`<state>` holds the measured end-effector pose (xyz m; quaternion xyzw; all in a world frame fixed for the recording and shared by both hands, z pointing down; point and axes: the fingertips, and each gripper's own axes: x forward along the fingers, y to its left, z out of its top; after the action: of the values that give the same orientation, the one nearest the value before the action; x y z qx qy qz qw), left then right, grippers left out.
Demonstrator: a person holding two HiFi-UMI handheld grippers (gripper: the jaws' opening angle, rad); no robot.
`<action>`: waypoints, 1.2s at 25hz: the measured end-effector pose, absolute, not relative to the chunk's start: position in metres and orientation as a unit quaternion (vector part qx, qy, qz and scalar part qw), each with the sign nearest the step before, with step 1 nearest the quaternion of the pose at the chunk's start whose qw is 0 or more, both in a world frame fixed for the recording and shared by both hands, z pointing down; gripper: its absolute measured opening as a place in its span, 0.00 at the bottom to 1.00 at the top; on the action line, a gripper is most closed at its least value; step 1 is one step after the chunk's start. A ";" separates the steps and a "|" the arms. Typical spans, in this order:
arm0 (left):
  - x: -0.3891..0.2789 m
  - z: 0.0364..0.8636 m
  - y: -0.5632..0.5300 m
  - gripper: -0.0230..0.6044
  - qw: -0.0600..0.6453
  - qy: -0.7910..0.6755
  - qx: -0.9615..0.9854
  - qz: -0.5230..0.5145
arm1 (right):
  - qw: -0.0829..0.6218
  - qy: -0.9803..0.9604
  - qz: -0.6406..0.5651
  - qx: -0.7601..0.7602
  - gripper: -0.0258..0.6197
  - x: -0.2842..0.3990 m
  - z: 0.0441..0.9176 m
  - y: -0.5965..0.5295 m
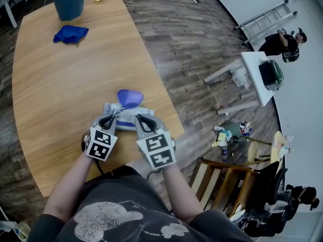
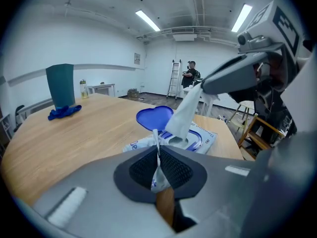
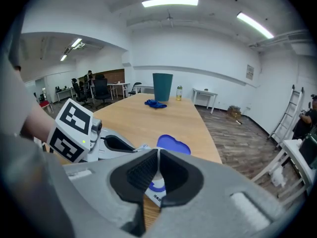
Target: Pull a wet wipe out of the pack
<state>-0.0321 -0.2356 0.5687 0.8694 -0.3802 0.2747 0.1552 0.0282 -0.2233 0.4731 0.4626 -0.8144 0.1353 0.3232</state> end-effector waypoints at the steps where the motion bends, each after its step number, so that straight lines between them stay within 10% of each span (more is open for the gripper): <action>1: -0.033 0.569 -0.236 0.09 0.154 -0.379 0.870 0.276 | 0.321 -0.813 0.131 0.468 0.05 0.030 0.469 -0.224; 16: -0.056 0.530 -0.202 0.30 0.192 -0.395 0.878 0.188 | 0.242 -0.773 0.131 0.572 0.05 0.068 0.447 -0.186; 30: -0.061 0.484 -0.147 0.07 0.155 -0.420 0.885 0.128 | 0.200 -0.752 0.126 0.616 0.05 0.103 0.441 -0.118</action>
<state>-0.0610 -0.1467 0.4843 0.8850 -0.4198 0.1283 0.1552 0.1034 -0.1177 0.4412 0.6159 -0.7515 0.1255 0.2004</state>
